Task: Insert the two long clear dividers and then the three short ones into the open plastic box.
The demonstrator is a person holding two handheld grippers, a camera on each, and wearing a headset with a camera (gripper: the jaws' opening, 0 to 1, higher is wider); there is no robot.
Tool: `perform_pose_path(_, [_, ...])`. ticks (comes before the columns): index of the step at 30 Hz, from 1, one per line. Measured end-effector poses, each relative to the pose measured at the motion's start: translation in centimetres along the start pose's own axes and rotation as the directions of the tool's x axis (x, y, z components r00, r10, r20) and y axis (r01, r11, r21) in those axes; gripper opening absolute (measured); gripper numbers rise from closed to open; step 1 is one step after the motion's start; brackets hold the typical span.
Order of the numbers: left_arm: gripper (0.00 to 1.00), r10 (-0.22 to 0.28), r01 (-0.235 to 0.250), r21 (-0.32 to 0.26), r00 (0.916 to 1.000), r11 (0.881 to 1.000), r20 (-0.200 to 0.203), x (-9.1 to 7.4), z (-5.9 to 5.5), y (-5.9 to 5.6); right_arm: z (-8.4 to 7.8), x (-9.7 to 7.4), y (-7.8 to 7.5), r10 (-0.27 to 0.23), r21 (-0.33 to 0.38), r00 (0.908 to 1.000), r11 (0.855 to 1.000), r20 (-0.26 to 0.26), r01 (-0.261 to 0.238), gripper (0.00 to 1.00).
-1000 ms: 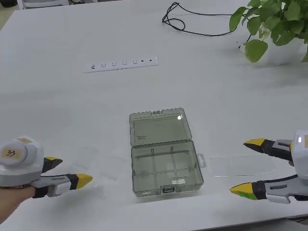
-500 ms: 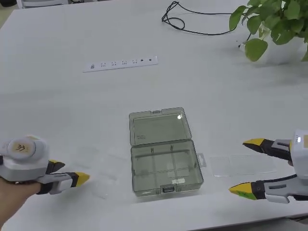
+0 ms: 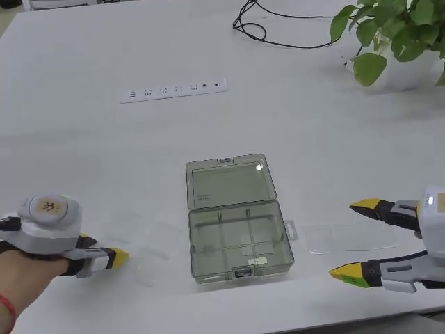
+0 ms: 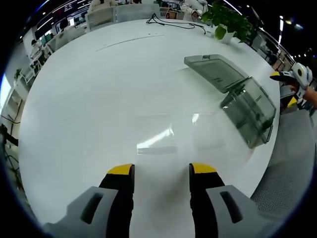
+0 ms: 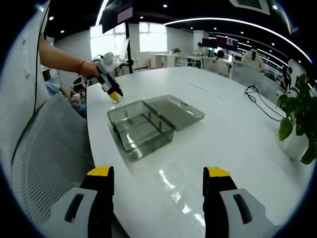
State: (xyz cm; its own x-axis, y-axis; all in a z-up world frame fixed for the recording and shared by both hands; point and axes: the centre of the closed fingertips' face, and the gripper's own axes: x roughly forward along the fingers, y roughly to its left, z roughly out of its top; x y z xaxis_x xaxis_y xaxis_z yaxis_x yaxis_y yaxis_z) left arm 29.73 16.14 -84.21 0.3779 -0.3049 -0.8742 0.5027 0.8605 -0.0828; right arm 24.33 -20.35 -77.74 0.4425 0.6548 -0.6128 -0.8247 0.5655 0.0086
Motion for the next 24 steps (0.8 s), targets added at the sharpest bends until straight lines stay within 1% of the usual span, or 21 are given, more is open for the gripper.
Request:
perform_pose_path(2, [0.41,0.014,-0.014,0.028,0.9998,1.0,-0.016,0.05,-0.09,0.11,-0.04,0.03,0.0,0.0,0.002,1.0,1.0,0.0,0.0,0.74])
perform_pose_path(5, [0.4,0.03,-0.029,0.037,0.9992,0.999,-0.025,0.15,-0.13,0.19,-0.07,0.05,-0.02,0.0,0.003,1.0,1.0,0.0,0.0,0.74])
perform_pose_path(8, [0.38,0.052,-0.049,0.063,0.9979,0.997,-0.04,0.18,-0.21,0.35,-0.1,0.1,-0.08,-0.001,0.006,1.0,1.0,0.001,0.001,0.74])
perform_pose_path(17, [0.36,0.068,-0.065,0.048,0.9957,0.997,-0.062,0.22,-0.19,0.66,-0.07,0.2,-0.11,-0.002,0.008,1.0,1.0,0.004,0.002,0.74])
perform_pose_path(24, [0.33,0.068,-0.064,0.047,0.9939,0.997,-0.087,0.26,-0.2,0.44,-0.07,0.24,-0.09,-0.003,0.01,1.0,1.0,0.005,0.003,0.74])
